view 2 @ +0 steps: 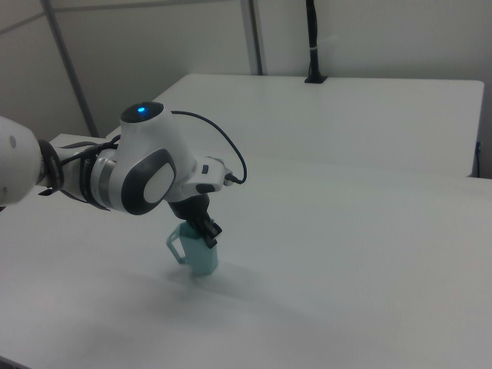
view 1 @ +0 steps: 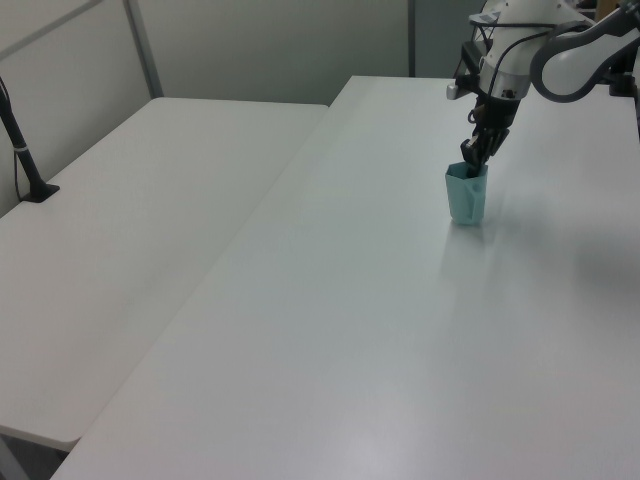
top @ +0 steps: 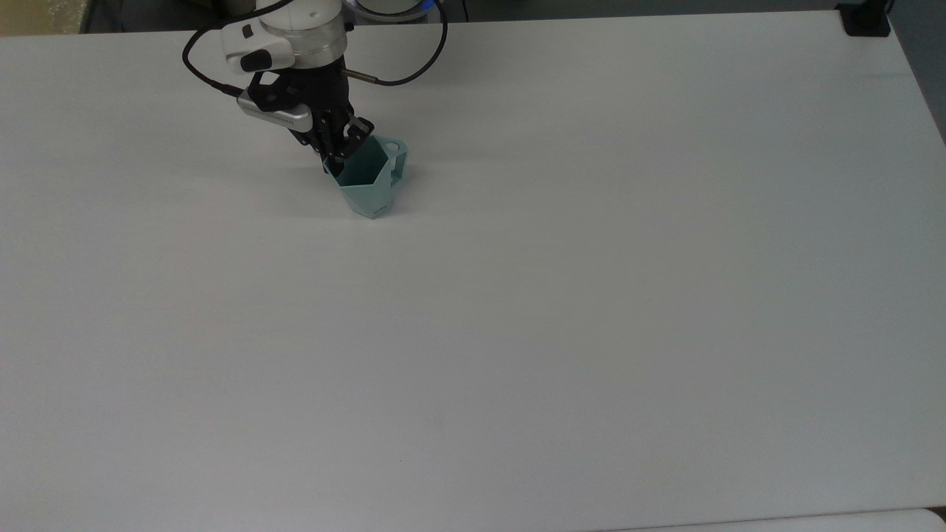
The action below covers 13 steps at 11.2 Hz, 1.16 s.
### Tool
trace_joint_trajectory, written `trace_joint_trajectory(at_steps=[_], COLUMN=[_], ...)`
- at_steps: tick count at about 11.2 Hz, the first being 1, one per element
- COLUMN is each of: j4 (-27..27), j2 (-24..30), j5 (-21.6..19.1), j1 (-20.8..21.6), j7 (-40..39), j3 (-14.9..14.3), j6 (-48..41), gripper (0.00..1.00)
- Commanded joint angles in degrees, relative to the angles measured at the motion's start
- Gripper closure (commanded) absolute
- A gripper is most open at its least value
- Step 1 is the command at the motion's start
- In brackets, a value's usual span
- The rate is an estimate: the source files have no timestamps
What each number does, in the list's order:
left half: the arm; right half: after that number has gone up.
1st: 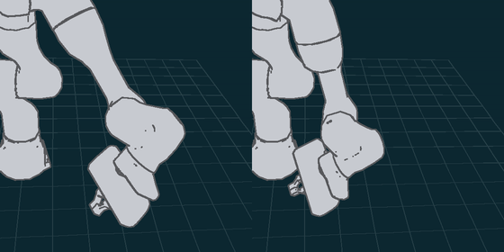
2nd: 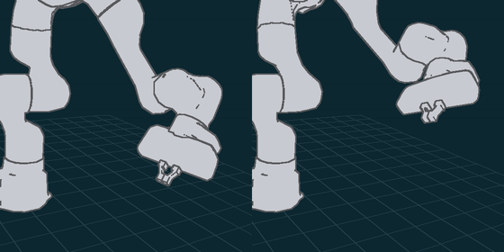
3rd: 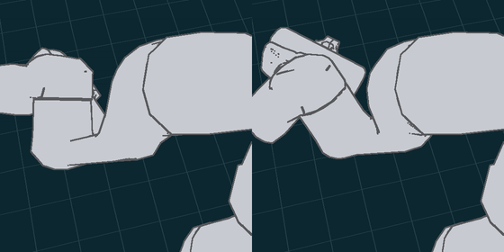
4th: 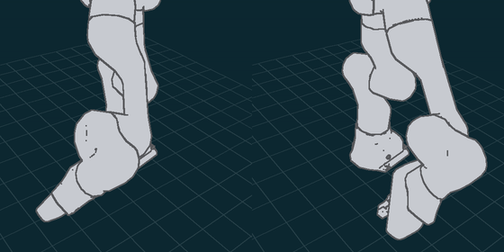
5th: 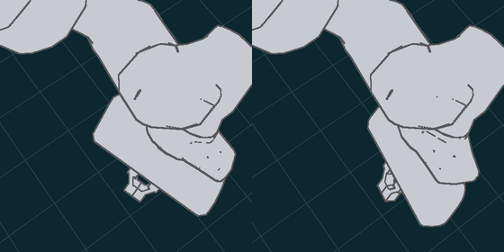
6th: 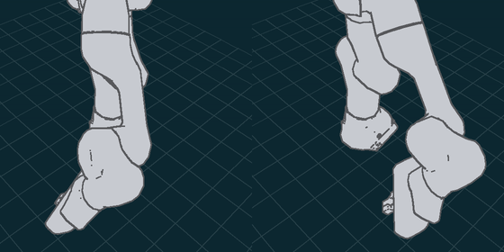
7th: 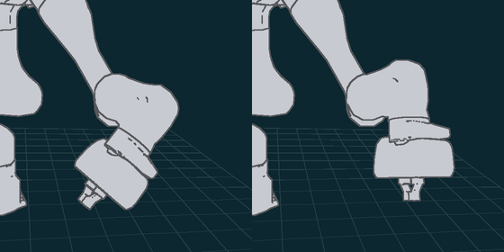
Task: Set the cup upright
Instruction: 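Open the gripper and raise it away from the upright cup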
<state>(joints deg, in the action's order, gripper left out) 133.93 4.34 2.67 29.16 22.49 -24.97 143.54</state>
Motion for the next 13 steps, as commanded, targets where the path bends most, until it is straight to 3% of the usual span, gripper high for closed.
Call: trace_joint_trajectory(at_steps=[1, 2, 3, 4, 6, 9, 11, 13], j4=[0.5, 0.2, -0.9, -2.2, -7.1, -24.3, -32.3, -36.1], j2=[0.7, 0.9, 1.1, 1.5, 3.1, 3.6, 3.7, 4.6], j5=[-1.7, -1.7, -1.7, -1.6, -1.6, -1.7, -1.6, -1.5], j1=[1.0, 1.0, 1.1, 1.3, 1.5, 0.1, -0.9, -3.1], j7=[-0.4, -0.5, -1.1, -1.3, -1.6, -3.0, -16.2, -29.3], j3=[-0.8, -0.8, -0.8, -0.8, -0.8, -1.0, -1.0, -0.4], j6=[1.2, -0.4, -2.8, -5.3, -13.2, -30.5, -43.4, -53.3], gripper=[0.65, 0.53, 0.23, 0.00, 0.00, 0.00, 0.00, 0.00])
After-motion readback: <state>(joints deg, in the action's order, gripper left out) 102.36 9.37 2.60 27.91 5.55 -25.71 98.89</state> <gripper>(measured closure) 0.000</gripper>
